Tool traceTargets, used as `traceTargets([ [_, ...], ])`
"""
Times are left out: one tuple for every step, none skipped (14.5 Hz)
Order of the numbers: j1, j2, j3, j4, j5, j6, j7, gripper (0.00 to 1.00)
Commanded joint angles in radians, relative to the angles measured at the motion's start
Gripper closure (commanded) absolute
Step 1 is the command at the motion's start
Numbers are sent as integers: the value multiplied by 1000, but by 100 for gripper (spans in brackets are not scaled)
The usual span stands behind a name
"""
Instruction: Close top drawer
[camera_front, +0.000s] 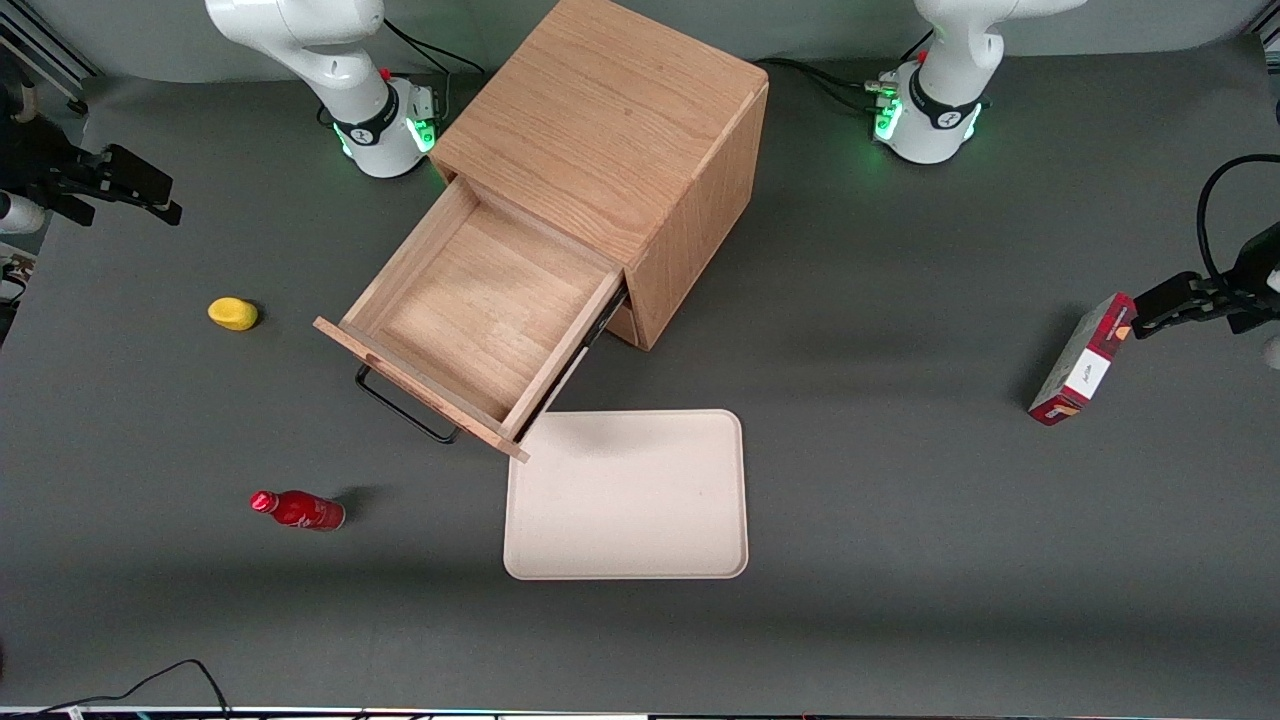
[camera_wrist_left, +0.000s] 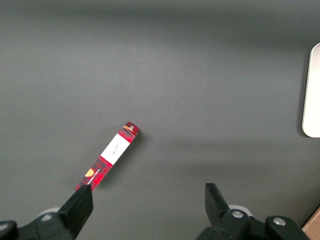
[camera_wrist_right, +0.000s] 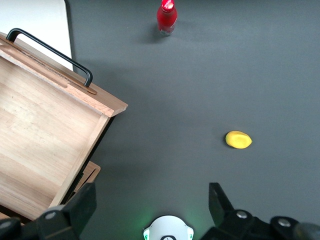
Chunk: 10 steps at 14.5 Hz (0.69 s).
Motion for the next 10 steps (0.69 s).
traceTargets([
  [-5,10,-2,22,18,-16,-24,0],
  [-7,11,-2,24,18,-16,-24,0],
  [-8,11,-2,24,20,-16,-24,0],
  [-7,11,-2,24,20,-16,-25,0],
  [-7,14,-4,25,20,-14,-40,0],
  [-7,16,-4,24,20,-14,-40,0],
  [-5,16,-4,24,20,-14,-37,0],
  [-5,16,-4,24,18,-14,-39,0],
  [-4,16,-2,25,20,-14,-37,0],
  [-2,18,-2,25,20,-8,-36,0],
])
